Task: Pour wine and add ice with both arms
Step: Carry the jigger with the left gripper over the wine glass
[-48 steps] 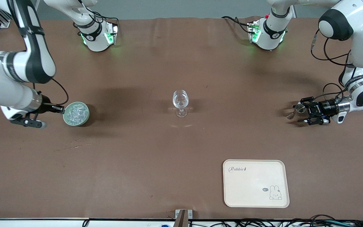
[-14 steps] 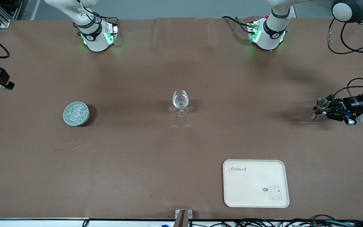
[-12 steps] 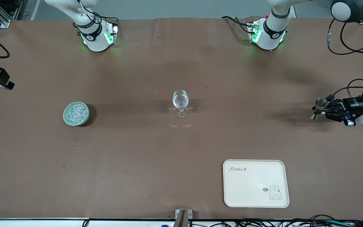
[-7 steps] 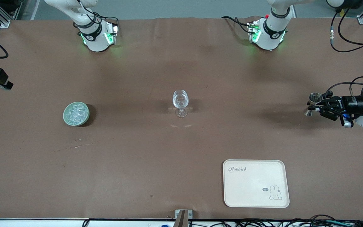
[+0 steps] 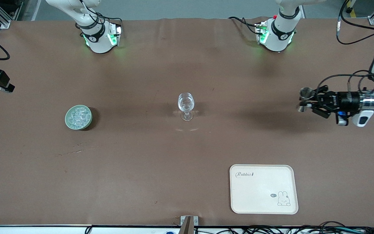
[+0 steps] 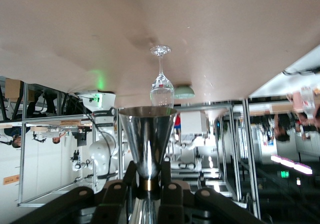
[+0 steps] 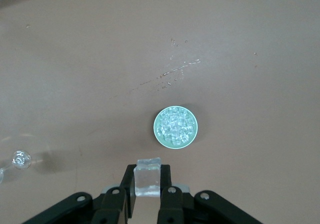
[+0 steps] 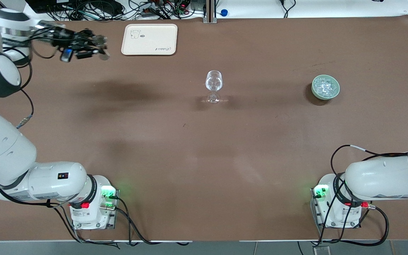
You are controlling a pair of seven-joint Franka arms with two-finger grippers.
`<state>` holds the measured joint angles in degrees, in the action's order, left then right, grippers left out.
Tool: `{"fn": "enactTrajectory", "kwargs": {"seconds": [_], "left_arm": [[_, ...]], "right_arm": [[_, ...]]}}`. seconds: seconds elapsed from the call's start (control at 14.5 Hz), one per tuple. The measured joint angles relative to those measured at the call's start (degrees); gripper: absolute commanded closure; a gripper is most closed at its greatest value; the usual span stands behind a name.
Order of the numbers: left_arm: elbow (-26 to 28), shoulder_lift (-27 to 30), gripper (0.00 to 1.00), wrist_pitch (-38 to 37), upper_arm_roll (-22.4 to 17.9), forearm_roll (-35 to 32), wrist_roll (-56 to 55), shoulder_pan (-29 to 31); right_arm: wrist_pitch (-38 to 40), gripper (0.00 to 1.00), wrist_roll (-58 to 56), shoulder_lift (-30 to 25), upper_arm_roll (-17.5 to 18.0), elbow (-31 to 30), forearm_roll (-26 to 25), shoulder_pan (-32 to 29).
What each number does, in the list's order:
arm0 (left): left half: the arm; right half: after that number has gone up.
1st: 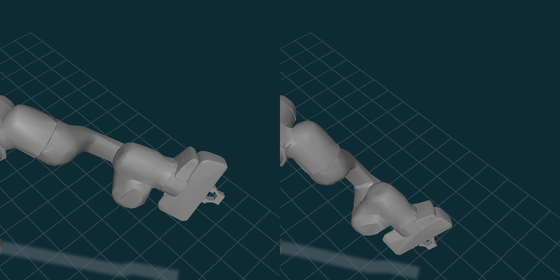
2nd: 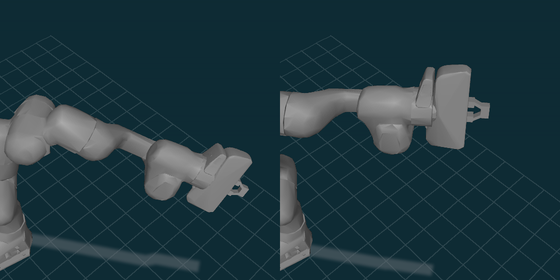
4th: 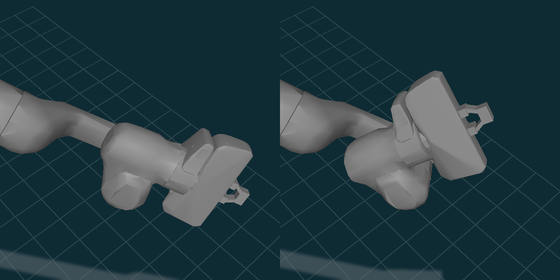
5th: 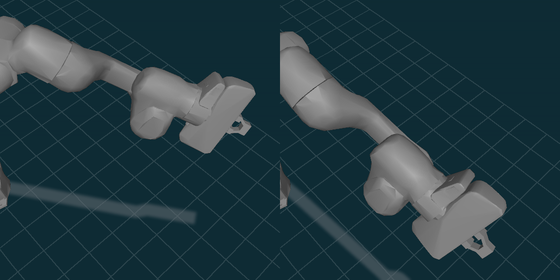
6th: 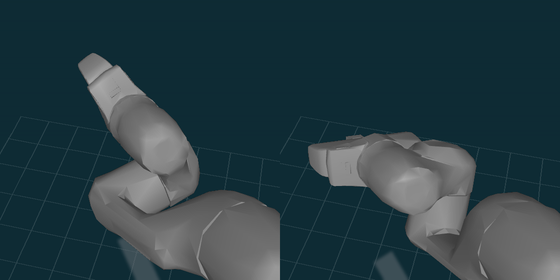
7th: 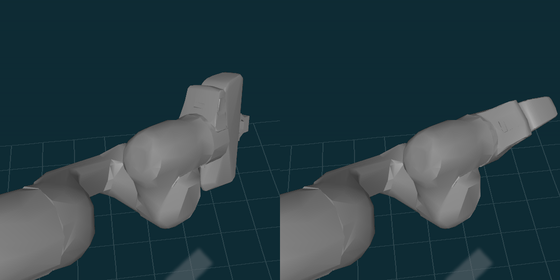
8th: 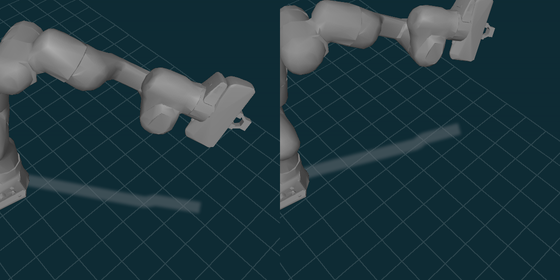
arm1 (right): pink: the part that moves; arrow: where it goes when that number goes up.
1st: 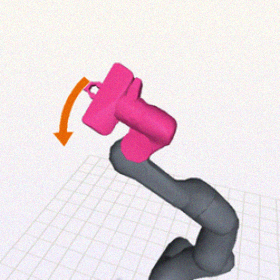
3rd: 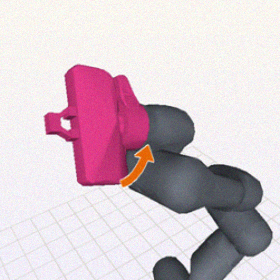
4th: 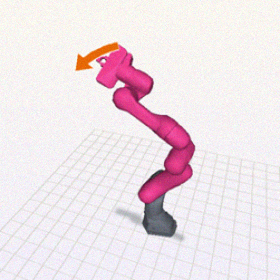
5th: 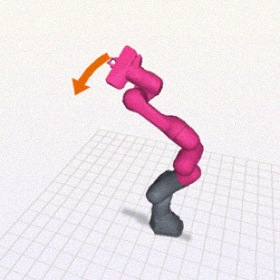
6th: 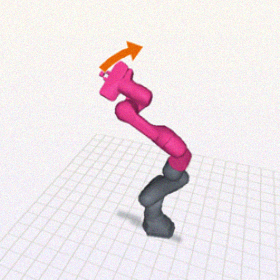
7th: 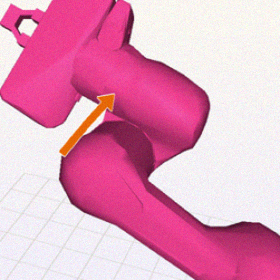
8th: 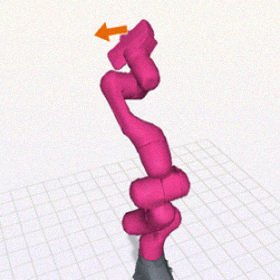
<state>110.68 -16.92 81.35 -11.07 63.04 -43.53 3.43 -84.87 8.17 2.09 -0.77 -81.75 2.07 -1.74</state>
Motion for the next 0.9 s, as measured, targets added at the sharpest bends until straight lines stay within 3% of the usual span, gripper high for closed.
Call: {"fn": "enactTrajectory", "kwargs": {"seconds": [0.41,0.62,0.9], "left_arm": [[3.8,4.0,1.00,19.2,20.5,0.0,-15.3,-0.1],[4.6,3.9,1.00,26.3,27.2,0.0,-19.5,-0.1],[5.2,2.8,1.00,31.9,33.2,0.2,-21.1,-0.1]], "right_arm": [[0.0,0.99,0.0,0.0,0.0,0.0,0.0,0.1],[0.1,0.99,0.0,0.0,0.0,-0.1,0.0,0.1],[0.5,0.99,0.0,0.0,0.0,-0.6,0.0,0.1]]}}
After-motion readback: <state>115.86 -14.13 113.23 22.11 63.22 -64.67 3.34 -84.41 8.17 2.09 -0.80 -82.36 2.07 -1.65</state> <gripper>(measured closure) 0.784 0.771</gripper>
